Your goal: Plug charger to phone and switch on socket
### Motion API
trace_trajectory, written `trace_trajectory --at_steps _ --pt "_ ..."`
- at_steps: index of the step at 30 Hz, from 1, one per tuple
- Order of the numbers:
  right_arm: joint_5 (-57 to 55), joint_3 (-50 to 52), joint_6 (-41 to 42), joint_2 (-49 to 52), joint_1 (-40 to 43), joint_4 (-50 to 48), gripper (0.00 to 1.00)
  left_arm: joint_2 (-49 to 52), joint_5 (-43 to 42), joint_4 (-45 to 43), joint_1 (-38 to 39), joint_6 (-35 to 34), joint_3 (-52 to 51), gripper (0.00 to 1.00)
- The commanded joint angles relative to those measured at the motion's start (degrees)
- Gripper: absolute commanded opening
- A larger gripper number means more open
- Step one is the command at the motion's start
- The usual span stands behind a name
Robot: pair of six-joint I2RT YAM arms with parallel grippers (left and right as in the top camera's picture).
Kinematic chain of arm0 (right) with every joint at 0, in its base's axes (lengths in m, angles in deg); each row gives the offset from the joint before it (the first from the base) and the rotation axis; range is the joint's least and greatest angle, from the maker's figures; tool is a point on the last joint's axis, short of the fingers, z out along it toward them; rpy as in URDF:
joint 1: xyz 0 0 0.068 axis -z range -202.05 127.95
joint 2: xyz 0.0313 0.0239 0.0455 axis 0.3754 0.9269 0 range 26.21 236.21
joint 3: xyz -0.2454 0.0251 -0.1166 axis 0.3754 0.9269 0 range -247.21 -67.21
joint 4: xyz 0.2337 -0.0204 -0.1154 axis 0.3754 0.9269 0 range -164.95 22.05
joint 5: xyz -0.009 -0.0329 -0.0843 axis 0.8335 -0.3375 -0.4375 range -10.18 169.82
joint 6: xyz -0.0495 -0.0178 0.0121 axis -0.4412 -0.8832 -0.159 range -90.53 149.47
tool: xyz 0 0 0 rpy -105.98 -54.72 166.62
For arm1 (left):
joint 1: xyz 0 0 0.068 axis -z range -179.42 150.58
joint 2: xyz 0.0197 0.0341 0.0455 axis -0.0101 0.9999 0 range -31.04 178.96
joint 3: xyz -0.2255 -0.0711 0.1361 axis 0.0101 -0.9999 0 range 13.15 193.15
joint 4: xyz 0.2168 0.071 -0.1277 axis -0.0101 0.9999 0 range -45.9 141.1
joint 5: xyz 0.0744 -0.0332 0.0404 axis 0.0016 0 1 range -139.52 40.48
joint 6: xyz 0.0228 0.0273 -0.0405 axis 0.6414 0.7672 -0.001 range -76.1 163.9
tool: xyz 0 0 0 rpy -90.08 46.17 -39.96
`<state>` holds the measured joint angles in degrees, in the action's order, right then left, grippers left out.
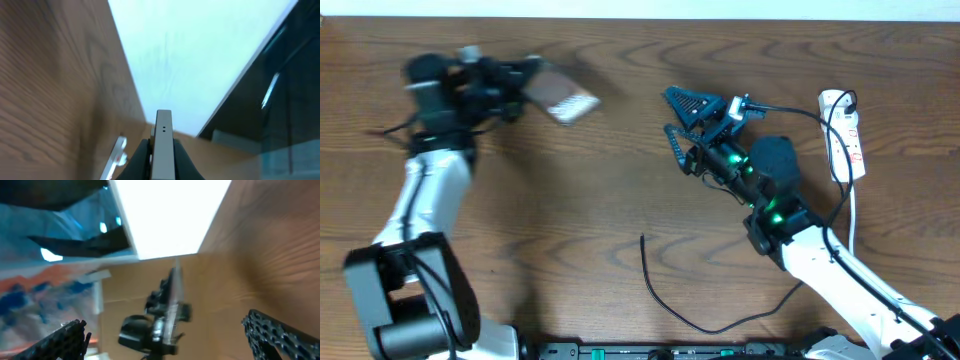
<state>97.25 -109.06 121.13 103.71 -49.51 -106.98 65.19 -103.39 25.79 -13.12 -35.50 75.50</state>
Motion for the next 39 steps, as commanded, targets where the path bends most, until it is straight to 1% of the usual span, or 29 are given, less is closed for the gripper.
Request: trace_trajectory --at_steps 1,4,6,9,13,16,22,24,30,33,39 --pt "4.4 -0.7 -12.8 -0.3 0.3 5.6 0.99 -1.1 -14.4 -2.3 -6.5 3.2 1.0 0.07" --pt "4.3 -0.7 -17.1 -0.3 -0.4 12.2 0.99 -1.1 -21.9 -6.2 -9.1 6.4 1.0 0.07" --pt "4.3 -0.8 -19.8 -0.3 -0.8 14.9 0.99 -1.1 -26.0 -8.6 -9.7 8.0 1.0 0.07" --pt "4.6 -2.0 -22.1 -0.3 -1.9 20.8 0.99 -1.1 -29.3 -11.2 -9.7 9.4 1.0 0.07" --pt "2.9 -5.1 -26.8 -0.3 -5.2 33.0 0.99 -1.1 -30.5 -11.6 -9.5 11.6 1.0 0.07" --pt "-1.4 -6.9 -29.3 -0.3 -8.9 41.2 0.99 -1.1 -30.8 -11.6 -9.5 12.3 1.0 0.07" --pt "-8.6 -9.2 -29.7 1.2 -14.9 51.7 0.99 -1.1 -30.8 -11.6 -9.6 12.3 1.0 0.07" --pt "-9.4 -9.5 -29.4 2.3 -15.5 54.4 0.98 -1.1 -30.8 -11.6 -9.6 12.4 1.0 0.07" --pt "-10.0 -10.0 -29.7 6.9 -17.3 59.1 0.99 -1.1 -30.7 -11.6 -9.5 14.1 1.0 0.07" --pt "-10.0 -10.0 -33.6 8.4 -18.5 56.5 0.99 -1.1 -30.6 -11.6 -9.5 14.1 1.0 0.07" --pt "-8.3 -10.0 -34.4 8.4 -19.5 52.5 0.99 -1.1 -30.6 -11.6 -9.6 14.1 1.0 0.07"
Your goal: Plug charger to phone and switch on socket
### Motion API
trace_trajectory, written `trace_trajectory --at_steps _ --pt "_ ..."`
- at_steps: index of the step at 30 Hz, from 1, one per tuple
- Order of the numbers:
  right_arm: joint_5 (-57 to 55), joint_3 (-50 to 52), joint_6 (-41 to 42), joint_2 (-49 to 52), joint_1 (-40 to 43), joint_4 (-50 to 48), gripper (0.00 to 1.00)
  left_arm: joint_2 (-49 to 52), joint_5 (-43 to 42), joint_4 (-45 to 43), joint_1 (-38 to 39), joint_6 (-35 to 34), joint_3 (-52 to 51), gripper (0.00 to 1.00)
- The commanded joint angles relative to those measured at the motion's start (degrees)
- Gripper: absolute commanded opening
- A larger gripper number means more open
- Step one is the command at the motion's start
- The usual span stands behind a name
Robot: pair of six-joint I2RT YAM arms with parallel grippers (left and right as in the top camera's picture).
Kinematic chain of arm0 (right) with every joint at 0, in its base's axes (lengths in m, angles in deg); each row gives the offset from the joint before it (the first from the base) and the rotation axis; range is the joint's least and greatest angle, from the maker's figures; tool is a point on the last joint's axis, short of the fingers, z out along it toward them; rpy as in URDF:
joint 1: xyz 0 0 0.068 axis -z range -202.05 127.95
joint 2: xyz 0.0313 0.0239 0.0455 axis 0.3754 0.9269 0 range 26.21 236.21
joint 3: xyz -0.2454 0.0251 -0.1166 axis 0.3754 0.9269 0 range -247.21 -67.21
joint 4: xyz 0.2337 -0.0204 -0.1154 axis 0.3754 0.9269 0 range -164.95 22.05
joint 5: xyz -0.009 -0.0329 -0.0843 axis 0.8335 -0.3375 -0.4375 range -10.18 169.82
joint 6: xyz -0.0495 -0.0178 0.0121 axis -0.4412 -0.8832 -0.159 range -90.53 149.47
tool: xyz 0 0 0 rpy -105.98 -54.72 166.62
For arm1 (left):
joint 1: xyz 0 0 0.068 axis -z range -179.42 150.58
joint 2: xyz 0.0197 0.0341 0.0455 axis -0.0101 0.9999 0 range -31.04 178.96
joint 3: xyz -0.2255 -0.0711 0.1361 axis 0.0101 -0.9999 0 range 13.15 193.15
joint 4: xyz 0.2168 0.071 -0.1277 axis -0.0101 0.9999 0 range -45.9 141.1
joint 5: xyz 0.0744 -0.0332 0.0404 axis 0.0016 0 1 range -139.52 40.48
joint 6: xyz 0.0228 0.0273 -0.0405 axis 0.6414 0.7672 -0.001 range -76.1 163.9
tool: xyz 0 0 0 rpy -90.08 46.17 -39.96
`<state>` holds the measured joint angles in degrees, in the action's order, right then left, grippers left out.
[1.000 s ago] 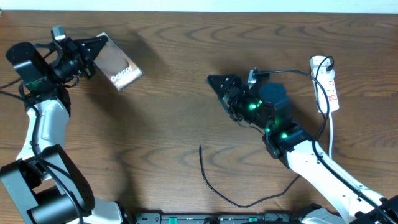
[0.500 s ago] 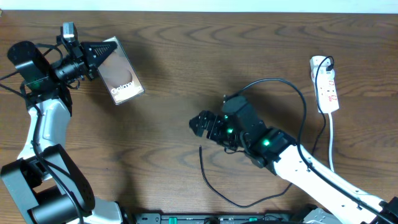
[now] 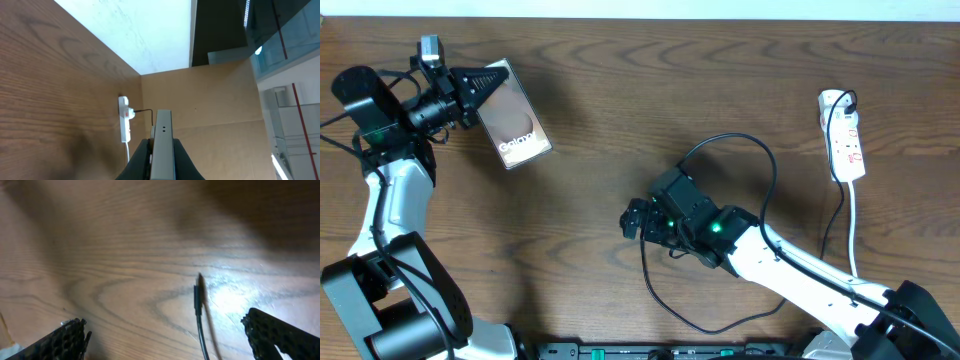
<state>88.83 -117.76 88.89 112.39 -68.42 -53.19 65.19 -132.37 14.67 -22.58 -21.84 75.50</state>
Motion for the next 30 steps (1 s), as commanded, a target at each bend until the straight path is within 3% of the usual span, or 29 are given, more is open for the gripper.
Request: trace_trajectory --at_steps 1,2,5,14,25,30 --pt "0.2 -1.3 -3.5 -0.3 -0.5 -2.2 0.98 -1.1 -1.6 -0.5 -0.1 0.4 1.0 0.07" --pt "0.2 -1.3 -4.5 -0.3 -0.6 -2.8 0.94 -1.1 -1.6 -0.5 -0.1 0.4 1.0 0.07" --pt "0.5 -1.6 -3.4 -0.3 -0.6 -1.3 0.97 -1.1 -1.6 -0.5 -0.1 0.4 1.0 0.07" --pt "-5.8 -11.2 1.4 1.2 -2.9 16.3 0.99 -1.1 -1.6 -0.5 -0.1 0.6 1.0 0.07" --pt "-2.9 -13.5 2.6 10.8 -3.2 20.4 0.96 -1.1 -1.6 -0.5 -0.1 0.6 1.0 0.07" --pt "-2.9 -16.9 0.6 15.5 -3.2 23.5 0.89 -1.1 -1.3 -0.5 -0.1 0.6 1.0 0.07"
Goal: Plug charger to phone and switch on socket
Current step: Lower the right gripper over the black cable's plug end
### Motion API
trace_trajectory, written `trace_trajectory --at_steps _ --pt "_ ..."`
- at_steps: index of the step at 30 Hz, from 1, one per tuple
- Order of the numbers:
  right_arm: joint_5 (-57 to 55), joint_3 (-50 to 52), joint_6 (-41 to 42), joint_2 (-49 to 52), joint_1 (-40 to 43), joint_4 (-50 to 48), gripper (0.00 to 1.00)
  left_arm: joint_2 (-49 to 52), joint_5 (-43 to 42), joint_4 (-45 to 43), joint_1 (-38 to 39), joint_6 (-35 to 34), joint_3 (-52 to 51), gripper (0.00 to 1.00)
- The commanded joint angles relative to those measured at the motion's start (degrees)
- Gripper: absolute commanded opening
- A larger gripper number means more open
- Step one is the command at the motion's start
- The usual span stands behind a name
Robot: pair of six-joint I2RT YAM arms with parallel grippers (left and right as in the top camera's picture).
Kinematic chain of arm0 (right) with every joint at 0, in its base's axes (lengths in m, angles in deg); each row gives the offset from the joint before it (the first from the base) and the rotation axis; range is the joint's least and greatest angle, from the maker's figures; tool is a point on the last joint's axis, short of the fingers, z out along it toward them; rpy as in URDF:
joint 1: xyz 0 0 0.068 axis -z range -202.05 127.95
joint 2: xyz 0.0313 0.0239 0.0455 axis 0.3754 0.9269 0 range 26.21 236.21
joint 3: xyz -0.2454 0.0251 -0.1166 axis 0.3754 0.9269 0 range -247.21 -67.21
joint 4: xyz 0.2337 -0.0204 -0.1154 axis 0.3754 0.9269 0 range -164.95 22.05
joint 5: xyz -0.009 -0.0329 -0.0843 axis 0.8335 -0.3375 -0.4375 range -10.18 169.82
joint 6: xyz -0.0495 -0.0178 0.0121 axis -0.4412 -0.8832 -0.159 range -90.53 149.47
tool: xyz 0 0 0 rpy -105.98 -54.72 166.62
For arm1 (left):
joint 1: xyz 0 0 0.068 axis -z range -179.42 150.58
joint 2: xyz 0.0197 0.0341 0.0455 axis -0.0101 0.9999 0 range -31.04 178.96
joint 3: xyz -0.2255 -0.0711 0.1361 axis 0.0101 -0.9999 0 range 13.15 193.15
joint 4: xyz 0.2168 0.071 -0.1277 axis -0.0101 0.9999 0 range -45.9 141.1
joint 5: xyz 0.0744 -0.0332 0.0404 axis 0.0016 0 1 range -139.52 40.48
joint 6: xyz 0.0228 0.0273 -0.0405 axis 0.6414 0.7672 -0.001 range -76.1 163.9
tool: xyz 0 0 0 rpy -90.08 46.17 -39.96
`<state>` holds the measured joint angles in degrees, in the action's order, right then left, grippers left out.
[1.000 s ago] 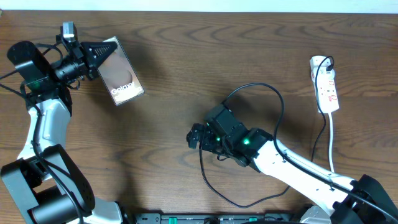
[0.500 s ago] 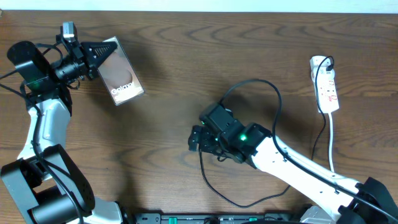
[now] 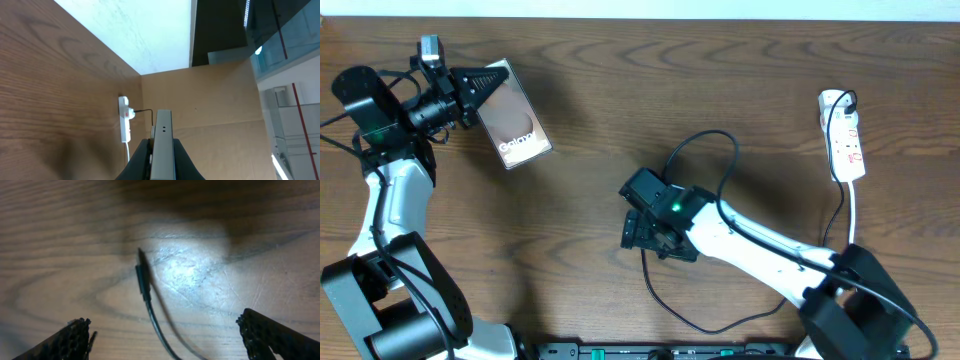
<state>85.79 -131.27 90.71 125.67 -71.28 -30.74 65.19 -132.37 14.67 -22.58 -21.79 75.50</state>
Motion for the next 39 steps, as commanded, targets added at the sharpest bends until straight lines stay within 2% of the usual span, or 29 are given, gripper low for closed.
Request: trace_trajectory --at_steps 1,12,16,39 --pt "0.2 -4.3 -1.8 3.1 -0.4 1.8 0.88 -1.1 -1.3 -0.5 -0.1 0.6 1.0 0.08" --pt "-2.7 -9.4 -3.2 7.6 -1.8 6.4 0.84 -1.1 -1.1 -0.5 -0.1 0.6 1.0 0.07" --pt "-3.8 -9.4 -3.2 8.1 -1.9 6.4 0.74 -1.1 -1.1 -0.5 -0.1 0.6 1.0 0.07" --pt "-5.9 -9.5 -3.0 10.1 -6.1 5.3 0.79 -1.1 -0.9 -0.5 -0.1 0.6 1.0 0.07"
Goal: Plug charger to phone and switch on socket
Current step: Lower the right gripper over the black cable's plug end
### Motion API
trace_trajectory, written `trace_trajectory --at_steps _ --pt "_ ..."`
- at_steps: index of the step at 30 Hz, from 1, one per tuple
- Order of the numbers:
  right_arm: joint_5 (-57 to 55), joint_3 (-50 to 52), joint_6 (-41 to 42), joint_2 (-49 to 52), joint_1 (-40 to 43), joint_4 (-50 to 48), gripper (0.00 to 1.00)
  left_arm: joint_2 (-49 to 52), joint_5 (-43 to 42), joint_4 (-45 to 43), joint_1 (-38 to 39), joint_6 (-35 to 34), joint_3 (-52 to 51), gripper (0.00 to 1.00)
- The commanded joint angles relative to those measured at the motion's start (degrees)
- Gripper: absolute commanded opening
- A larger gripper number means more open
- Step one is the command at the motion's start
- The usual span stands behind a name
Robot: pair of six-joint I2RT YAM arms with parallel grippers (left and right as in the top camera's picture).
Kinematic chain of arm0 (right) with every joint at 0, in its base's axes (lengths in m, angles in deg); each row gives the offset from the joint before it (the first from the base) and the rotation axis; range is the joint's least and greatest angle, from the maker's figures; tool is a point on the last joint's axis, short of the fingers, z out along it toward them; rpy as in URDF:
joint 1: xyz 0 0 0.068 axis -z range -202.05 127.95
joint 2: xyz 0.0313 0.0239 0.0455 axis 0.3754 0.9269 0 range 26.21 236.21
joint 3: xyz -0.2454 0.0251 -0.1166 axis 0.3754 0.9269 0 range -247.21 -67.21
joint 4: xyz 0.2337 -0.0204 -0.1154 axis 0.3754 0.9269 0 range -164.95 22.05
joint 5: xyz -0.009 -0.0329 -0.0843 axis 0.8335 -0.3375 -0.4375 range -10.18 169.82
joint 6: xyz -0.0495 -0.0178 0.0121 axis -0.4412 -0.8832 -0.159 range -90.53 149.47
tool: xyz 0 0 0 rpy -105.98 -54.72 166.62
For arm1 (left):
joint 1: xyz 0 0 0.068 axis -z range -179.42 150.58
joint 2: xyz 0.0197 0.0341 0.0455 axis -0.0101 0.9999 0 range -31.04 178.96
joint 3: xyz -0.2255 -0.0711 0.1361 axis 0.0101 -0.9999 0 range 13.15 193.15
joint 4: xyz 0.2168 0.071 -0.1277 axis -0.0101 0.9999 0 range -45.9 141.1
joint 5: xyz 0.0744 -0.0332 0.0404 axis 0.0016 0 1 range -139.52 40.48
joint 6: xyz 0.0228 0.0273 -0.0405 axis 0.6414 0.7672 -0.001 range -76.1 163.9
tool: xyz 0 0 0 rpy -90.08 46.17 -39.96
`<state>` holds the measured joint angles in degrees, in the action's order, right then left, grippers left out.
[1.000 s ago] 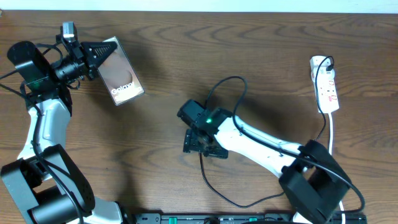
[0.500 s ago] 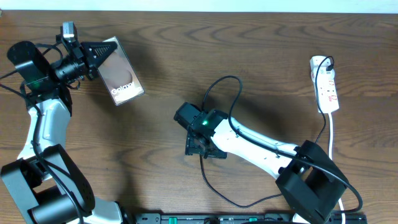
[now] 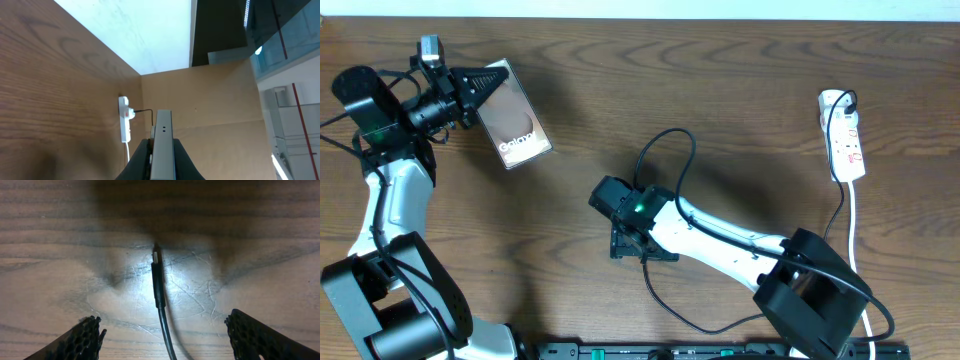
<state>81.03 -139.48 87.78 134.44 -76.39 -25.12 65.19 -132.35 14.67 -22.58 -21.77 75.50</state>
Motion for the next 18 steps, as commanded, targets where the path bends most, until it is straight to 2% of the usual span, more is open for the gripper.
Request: trace_trajectory --at_steps 1,18 --pt "-1.3 -1.4 -0.1 1.6 -1.4 -0.4 0.8 -1.1 -0.6 -0.5 -0.1 0.5 1.0 0.07" --pt "-2.9 -7.1 -1.2 7.1 -1.2 3.8 0.83 -1.1 -0.3 -0.5 -0.1 0.5 1.0 0.07"
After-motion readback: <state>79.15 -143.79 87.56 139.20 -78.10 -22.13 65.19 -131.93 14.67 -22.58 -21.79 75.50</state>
